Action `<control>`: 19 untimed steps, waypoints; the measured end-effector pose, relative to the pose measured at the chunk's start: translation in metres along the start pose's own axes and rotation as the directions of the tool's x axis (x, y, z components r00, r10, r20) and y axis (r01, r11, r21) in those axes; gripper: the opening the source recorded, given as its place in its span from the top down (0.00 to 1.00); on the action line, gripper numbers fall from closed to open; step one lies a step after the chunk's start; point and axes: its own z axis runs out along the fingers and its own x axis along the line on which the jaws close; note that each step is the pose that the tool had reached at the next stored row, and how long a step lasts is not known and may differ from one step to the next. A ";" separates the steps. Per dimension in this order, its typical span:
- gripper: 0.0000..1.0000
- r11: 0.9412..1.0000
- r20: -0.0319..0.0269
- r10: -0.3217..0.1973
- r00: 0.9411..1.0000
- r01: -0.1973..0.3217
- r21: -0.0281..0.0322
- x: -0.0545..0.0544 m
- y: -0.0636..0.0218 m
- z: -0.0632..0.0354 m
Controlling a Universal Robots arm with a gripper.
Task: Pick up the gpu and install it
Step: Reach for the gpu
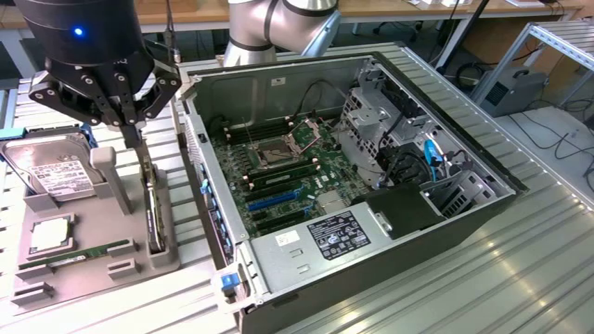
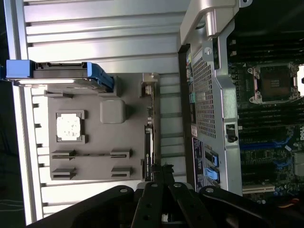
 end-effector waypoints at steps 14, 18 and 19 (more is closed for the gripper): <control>0.89 1.000 0.000 0.000 1.000 0.000 0.000 -0.001 -0.0189 -0.0008; 0.89 1.000 0.000 0.000 1.000 0.000 0.000 -0.002 -0.0258 -0.0011; 0.89 1.000 0.000 0.000 1.000 0.000 0.000 -0.002 -0.0271 -0.0011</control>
